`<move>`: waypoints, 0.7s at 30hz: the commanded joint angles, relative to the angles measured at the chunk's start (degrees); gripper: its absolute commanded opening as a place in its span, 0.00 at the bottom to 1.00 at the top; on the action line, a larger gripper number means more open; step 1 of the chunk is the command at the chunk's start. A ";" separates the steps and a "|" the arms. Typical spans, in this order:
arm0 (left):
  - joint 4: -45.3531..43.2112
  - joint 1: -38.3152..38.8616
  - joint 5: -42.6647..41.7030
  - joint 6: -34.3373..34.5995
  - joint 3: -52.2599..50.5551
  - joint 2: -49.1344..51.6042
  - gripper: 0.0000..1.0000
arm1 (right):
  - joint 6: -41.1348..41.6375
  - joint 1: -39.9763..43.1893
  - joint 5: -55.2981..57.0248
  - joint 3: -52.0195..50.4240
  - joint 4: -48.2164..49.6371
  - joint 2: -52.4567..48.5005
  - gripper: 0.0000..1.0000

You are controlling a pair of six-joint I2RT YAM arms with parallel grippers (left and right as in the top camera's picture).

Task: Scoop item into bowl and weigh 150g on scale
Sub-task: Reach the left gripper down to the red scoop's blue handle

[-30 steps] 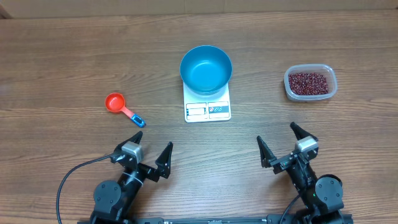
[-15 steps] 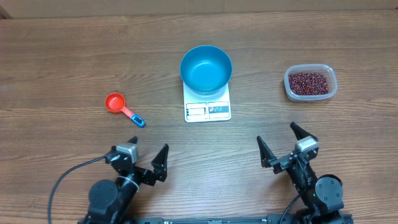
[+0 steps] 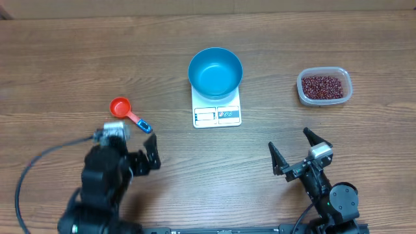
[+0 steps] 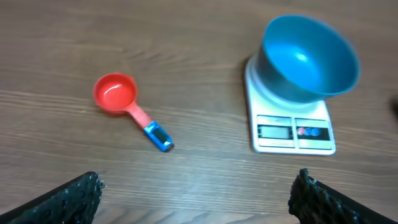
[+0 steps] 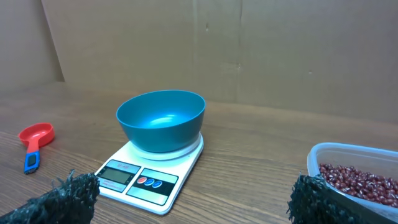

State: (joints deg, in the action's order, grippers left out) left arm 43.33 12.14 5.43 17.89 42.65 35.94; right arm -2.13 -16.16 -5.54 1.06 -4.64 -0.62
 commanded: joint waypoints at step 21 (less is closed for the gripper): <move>-5.27 0.26 -2.08 0.55 4.24 23.21 1.00 | 0.22 -0.22 0.57 -0.59 0.22 0.46 1.00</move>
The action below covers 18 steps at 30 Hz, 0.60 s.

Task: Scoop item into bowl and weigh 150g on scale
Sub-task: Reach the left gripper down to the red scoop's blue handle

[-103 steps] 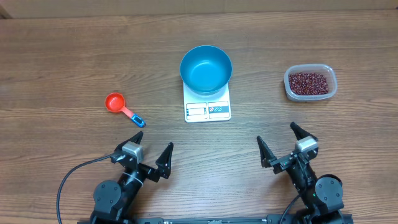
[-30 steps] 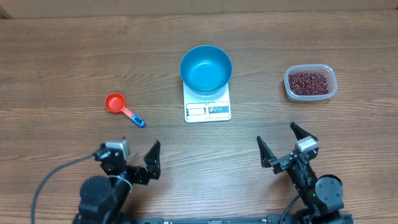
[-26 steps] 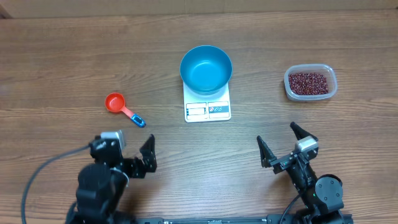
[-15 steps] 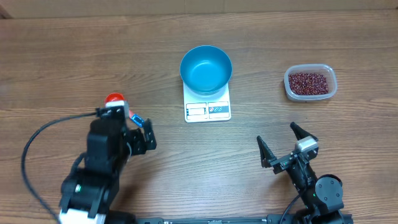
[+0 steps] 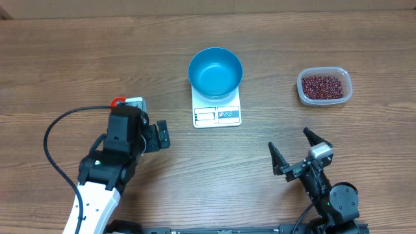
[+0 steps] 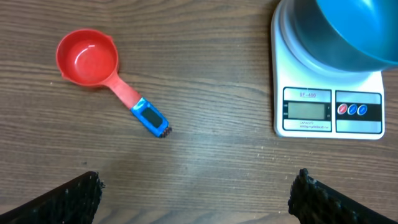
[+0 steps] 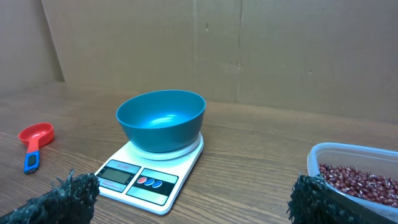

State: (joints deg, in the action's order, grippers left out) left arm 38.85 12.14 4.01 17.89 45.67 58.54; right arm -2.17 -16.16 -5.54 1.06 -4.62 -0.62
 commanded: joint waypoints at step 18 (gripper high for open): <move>0.37 -8.72 6.25 21.27 1.25 4.72 1.00 | 0.28 -0.22 0.57 -0.61 0.20 0.46 1.00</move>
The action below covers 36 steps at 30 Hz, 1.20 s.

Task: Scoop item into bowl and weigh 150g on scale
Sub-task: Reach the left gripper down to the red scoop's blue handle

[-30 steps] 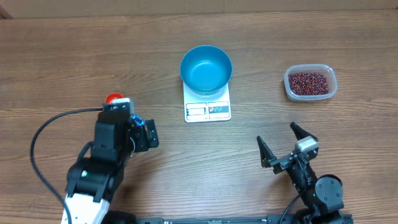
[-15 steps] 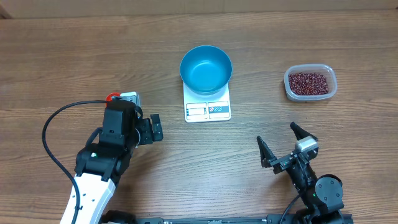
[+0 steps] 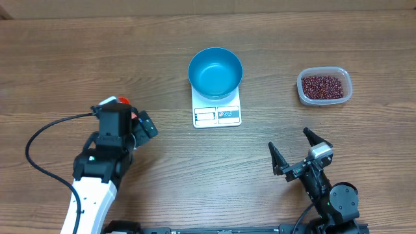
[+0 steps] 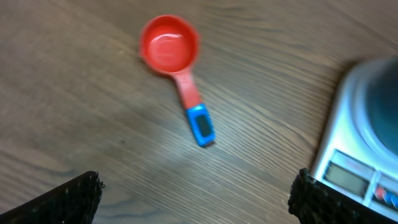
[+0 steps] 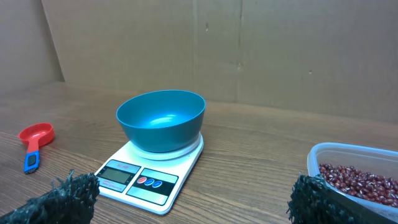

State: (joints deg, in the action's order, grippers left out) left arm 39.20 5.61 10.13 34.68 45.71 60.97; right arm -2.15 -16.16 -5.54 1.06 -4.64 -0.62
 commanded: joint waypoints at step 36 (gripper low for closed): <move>-19.43 -6.82 -2.16 12.55 4.70 31.28 0.87 | 0.26 -0.22 0.57 -0.61 0.22 0.46 1.00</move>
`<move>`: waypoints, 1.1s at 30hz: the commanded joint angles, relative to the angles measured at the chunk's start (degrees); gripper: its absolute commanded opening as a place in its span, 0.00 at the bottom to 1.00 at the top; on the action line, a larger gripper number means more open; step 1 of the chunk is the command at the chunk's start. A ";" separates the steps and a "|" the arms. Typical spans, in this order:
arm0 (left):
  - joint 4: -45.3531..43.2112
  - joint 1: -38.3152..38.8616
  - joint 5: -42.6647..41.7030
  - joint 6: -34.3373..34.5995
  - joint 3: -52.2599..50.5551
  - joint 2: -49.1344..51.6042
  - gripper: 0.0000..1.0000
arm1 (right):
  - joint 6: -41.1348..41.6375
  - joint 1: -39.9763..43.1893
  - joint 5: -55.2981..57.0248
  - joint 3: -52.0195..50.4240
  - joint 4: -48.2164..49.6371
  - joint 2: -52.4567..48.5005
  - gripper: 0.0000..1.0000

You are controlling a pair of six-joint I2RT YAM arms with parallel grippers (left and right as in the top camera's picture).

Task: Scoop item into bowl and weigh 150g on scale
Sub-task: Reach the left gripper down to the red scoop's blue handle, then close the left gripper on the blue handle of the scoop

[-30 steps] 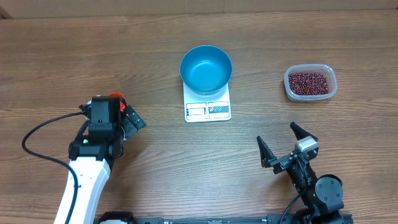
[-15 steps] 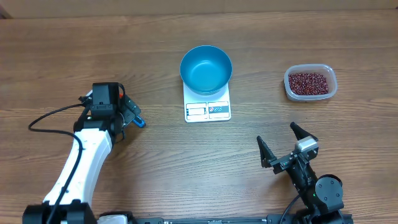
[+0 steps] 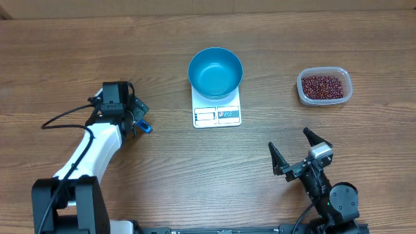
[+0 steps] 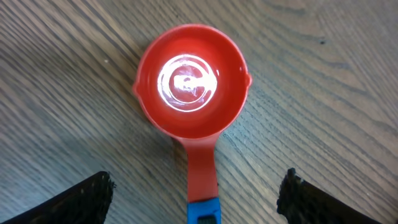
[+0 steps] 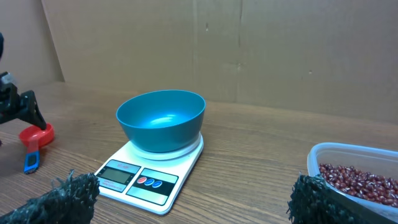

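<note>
The red measuring scoop (image 4: 191, 88) with a blue-tipped handle (image 4: 203, 214) lies on the table left of the scale. My left gripper (image 4: 196, 208) is open and hangs low over it, with one finger on each side of the handle. In the overhead view the arm hides the red cup and only the blue handle end (image 3: 144, 126) shows. An empty blue bowl (image 3: 215, 71) stands on the white scale (image 3: 217, 114). Red beans fill the clear container (image 3: 324, 86) at the right. My right gripper (image 3: 290, 144) is open near the front edge and holds nothing.
The wooden table (image 3: 312, 32) bears only these things. A brown cardboard wall (image 5: 280, 50) stands behind it. The left arm's cable (image 3: 62, 120) loops over the table at the left.
My left gripper has moved down and closer to the scoop. Its open fingers now straddle the handle, and the cup fills the wrist view. The right arm has not moved.
My left gripper first stood open near the table's front, short of the scoop. It was then further forward, above the scoop and the scale's edge, then further left over the scoop, and now low astride the handle. The right gripper stayed open and still.
</note>
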State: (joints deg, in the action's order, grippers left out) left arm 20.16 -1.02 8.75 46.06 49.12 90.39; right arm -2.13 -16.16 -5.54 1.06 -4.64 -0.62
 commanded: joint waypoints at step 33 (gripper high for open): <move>-5.64 -0.20 0.90 0.20 1.33 9.16 0.38 | 0.24 -0.22 0.57 -0.61 0.22 0.46 1.00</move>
State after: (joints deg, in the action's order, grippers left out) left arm 14.72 -1.02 8.25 46.39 49.15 98.65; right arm -2.11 -16.16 -5.54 1.06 -4.64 -0.62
